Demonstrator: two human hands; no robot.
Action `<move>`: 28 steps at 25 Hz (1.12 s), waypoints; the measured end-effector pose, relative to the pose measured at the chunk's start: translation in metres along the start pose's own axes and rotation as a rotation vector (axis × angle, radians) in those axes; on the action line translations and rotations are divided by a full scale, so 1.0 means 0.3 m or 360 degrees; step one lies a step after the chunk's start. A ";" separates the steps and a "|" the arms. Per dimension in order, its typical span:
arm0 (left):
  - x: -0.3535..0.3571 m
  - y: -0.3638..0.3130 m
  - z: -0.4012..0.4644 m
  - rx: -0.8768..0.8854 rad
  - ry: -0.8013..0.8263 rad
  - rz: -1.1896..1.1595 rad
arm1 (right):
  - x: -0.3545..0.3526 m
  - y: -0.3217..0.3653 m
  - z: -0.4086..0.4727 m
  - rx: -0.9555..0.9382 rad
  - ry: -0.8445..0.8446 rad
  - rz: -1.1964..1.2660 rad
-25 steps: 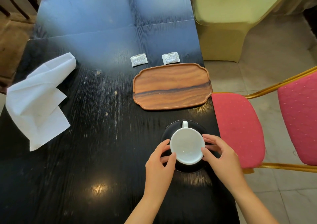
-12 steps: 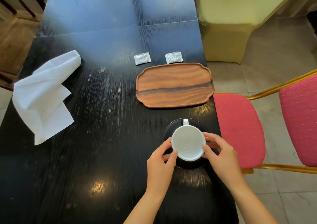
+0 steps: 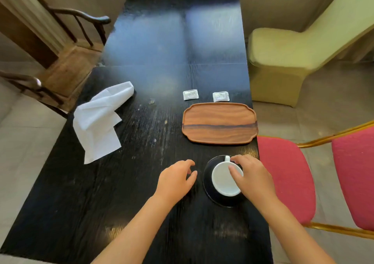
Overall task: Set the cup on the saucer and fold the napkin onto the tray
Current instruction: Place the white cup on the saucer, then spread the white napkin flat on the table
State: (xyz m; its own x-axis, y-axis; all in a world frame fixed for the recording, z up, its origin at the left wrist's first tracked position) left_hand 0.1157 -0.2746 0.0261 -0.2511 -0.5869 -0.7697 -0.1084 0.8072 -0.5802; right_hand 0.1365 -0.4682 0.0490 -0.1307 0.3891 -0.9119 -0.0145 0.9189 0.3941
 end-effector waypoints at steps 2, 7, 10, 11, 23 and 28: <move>-0.125 0.020 -0.010 0.0033 -0.0129 0.0129 | -0.011 0.158 0.039 -0.0225 0.0032 -0.0081; -0.413 0.140 -0.076 0.0009 -0.0495 0.0258 | -0.016 0.535 0.077 -0.0675 -0.0069 -0.0179; -0.547 0.259 -0.132 -0.0045 -0.0631 0.0282 | 0.025 0.740 0.067 -0.0833 -0.0053 -0.0226; -0.582 0.310 -0.147 -0.0066 -0.0662 0.0296 | 0.047 0.802 0.064 -0.0873 -0.0046 -0.0250; -0.761 1.009 -0.173 -0.0151 -0.0561 0.0054 | 0.559 1.285 0.071 -0.0675 0.0314 -0.0606; -0.652 1.159 -0.059 -0.0192 -0.0403 -0.0011 | 0.783 1.342 0.173 -0.0688 0.0261 -0.0623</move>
State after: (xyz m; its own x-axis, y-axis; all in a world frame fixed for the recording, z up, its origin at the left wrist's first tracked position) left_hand 0.1102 0.1219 -0.0203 -0.0032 -0.5772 -0.8166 -0.2267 0.7957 -0.5616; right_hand 0.1515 -0.0033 -0.0125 -0.1849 -0.0194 -0.9826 -0.4895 0.8688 0.0750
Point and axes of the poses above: each hand's wrist, its own z-axis towards the middle knuckle, its own x-axis out of the palm, y = z × x, the point moved 9 cm from there along z, towards the middle knuckle, and after that the axes turned 9 degrees about -z, right-handed, at the moved point
